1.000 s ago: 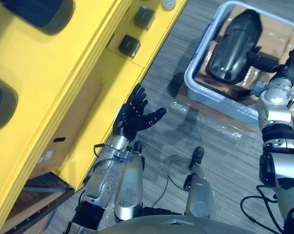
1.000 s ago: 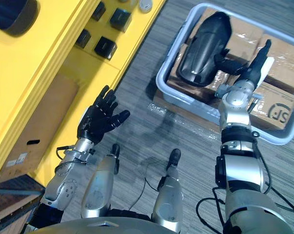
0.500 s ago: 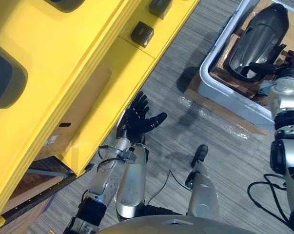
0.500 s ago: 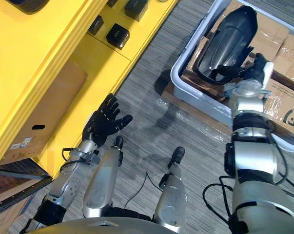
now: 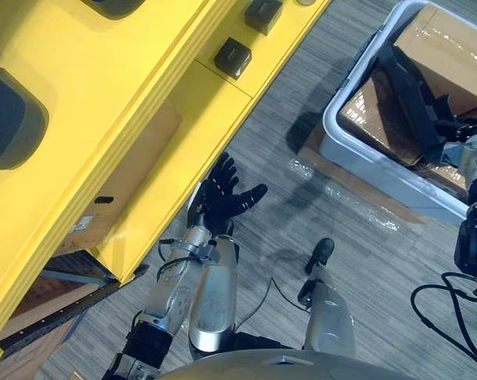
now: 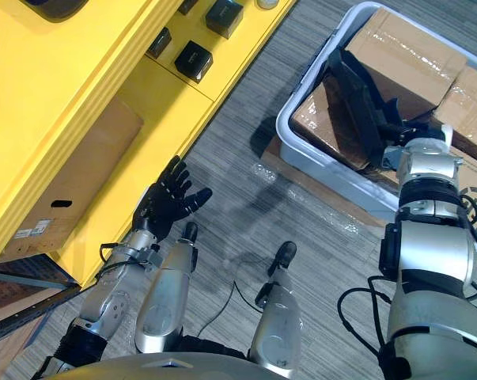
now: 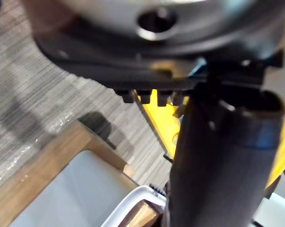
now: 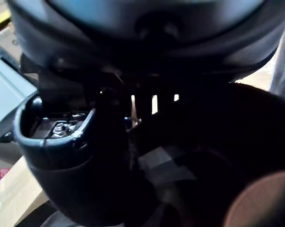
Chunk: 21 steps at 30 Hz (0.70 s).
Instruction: Walk over and take three plastic housings, then place them on the shelf
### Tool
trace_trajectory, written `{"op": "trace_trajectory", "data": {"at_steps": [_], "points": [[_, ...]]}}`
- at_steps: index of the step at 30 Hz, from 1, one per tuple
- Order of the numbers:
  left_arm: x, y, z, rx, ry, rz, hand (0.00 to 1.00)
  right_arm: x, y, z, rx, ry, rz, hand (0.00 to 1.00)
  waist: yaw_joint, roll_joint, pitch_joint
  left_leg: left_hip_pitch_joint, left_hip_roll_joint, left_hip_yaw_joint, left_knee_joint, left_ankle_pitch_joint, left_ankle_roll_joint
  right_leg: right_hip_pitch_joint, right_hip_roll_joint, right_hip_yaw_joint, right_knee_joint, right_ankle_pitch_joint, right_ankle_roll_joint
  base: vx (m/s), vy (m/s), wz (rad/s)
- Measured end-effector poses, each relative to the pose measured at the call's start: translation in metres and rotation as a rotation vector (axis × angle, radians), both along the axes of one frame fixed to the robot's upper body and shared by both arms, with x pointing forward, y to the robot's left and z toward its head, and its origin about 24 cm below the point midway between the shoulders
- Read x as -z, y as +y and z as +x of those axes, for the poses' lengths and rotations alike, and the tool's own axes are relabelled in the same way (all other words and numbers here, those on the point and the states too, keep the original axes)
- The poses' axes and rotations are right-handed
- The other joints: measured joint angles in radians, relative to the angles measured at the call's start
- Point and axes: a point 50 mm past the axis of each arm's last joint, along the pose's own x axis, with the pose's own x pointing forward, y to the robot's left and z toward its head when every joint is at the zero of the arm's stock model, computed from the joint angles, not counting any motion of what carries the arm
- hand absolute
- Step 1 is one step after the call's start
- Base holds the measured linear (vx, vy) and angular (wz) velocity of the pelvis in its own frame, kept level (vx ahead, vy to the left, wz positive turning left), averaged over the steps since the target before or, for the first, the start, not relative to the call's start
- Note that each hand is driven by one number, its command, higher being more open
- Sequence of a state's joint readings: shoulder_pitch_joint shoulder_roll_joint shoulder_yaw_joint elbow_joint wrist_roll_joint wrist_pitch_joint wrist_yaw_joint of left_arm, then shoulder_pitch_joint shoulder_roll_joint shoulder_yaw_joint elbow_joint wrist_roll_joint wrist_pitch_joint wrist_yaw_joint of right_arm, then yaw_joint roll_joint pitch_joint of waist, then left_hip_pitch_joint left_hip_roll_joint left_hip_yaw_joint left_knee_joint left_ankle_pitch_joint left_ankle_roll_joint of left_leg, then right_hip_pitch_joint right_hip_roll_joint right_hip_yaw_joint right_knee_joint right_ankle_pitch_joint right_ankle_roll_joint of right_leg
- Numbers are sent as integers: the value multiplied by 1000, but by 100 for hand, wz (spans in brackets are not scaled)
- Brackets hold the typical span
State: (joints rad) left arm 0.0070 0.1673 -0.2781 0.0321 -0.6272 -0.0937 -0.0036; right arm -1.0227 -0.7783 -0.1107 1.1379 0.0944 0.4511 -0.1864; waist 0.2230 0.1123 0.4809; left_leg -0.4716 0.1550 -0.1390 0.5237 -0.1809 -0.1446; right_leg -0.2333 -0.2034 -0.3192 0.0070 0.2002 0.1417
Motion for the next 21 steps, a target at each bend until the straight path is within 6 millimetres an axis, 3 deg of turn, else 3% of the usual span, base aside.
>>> {"op": "trace_trajectory", "data": {"at_steps": [6,11,13,16,19,21], "points": [[5,36,-5,-149,19,25,100,25,-12,-16,97,45,33,0,19,-33,4,38,4,-5,-48,31,-10,28,1,-22,0,-6,-7,-24,-3,8],[12,57,-17,-196,41,69,100,30,-19,-25,199,24,-66,0,18,-63,2,66,5,-4,-70,42,-13,52,2,-30,-10,-5,-7,6,12,5],[8,60,-28,-187,18,75,100,32,-18,-28,222,10,-157,0,9,-87,5,105,7,5,-91,46,-15,77,2,-23,-18,-5,-6,45,12,-6],[-3,59,-40,-166,-36,107,100,18,-11,-27,229,-95,-303,0,-23,-107,3,145,10,25,-119,51,-15,98,3,-8,-30,-5,-6,45,2,-13],[-19,56,-35,-150,-113,175,100,-2,2,-31,199,-226,-513,0,-59,-125,-19,199,13,44,-165,56,-20,127,7,5,-55,-5,-6,51,-2,-16],[-24,53,-31,-134,-126,174,100,1,6,-35,191,-232,-579,0,-66,-139,-44,218,16,54,-186,59,-21,135,9,11,-65,-5,-6,81,-9,-16]]}}
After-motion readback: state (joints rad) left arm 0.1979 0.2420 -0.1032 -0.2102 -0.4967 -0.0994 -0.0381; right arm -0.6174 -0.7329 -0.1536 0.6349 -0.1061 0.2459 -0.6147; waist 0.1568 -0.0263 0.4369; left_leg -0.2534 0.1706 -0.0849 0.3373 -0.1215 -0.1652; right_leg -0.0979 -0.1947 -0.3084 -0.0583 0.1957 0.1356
